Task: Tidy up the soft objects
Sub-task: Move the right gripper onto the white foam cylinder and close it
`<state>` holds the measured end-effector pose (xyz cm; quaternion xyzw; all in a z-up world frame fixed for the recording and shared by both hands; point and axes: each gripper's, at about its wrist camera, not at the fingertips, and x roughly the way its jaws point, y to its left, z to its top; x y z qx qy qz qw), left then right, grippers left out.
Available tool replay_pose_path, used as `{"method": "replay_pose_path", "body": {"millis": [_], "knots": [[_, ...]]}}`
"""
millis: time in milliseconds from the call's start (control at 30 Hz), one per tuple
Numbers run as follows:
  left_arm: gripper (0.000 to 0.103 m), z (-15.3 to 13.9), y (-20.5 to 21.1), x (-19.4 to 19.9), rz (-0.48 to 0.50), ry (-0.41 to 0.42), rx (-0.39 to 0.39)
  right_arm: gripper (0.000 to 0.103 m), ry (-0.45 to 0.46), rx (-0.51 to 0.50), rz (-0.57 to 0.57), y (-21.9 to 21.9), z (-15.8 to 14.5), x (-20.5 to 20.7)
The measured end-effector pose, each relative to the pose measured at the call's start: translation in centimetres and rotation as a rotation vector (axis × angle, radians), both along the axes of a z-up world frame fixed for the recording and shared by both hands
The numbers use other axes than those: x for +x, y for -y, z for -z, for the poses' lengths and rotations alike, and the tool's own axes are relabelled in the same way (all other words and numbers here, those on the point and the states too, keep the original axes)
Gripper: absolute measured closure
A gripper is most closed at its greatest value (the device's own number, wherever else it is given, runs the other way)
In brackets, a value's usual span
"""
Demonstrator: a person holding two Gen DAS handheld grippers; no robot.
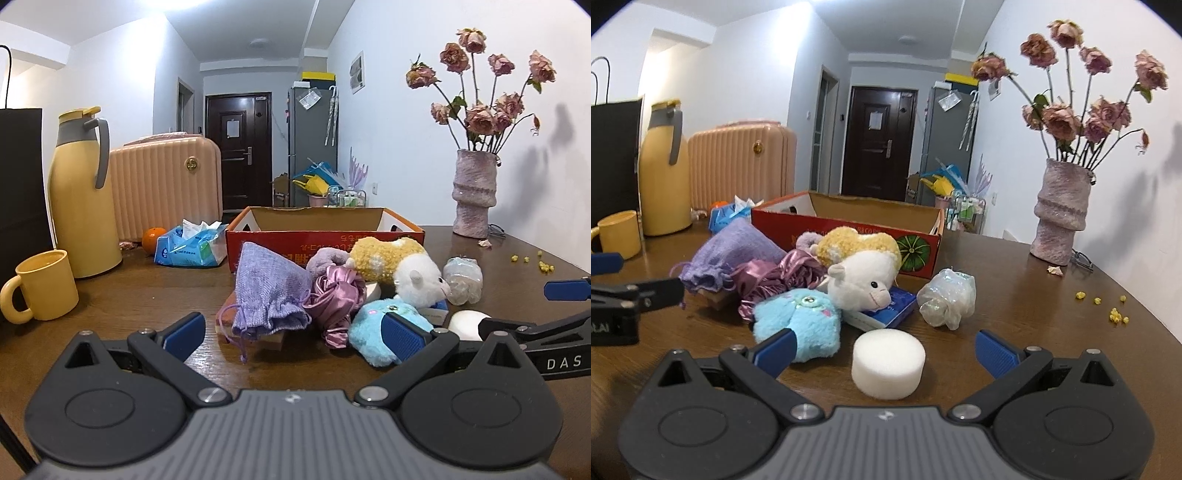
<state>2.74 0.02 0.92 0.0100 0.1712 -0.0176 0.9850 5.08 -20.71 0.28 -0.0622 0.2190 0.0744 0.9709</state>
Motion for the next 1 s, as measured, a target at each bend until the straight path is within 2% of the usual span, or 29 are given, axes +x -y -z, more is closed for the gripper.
{"method": "replay_pose_path", "body": {"millis": [300, 667, 800, 867, 933, 967, 1000], "knots": [[0.0, 0.3, -0.5, 2.2, -0.035, -0.052, -0.021, 0.001, -0.1, -0.03, -0.044, 0.3, 0.9, 4.9], [0.0, 0.9, -0.8, 3.0, -0.05, -0.093, -0.037, 0.003, -0.176, 0.045, -0.073, 0.7, 3.1, 7.0], [0.0, 0.9, -0.7, 3.0, -0.049, -0.093, -0.037, 0.012, -0.199, 0.03, -0.075, 0.4, 3.5, 7.4], [0.0, 0.9, -0.7, 3.0, -0.046, -0.094, -0.036, 0.021, -0.211, 0.029, -0.077, 0.3, 3.7, 7.6], [0.0, 0.9, -0.6, 3.0, -0.045, -0.093, -0.034, 0.04, -0.222, 0.039, -0.086, 0.4, 3.9, 7.7], [0.0, 0.9, -0.6, 2.9, -0.045, -0.094, -0.033, 0.045, -0.226, 0.04, -0.086, 0.4, 3.9, 7.8], [0.0, 0.9, -0.6, 3.0, -0.045, -0.095, -0.034, 0.046, -0.229, 0.043, -0.086, 0.4, 4.0, 7.8]]}}
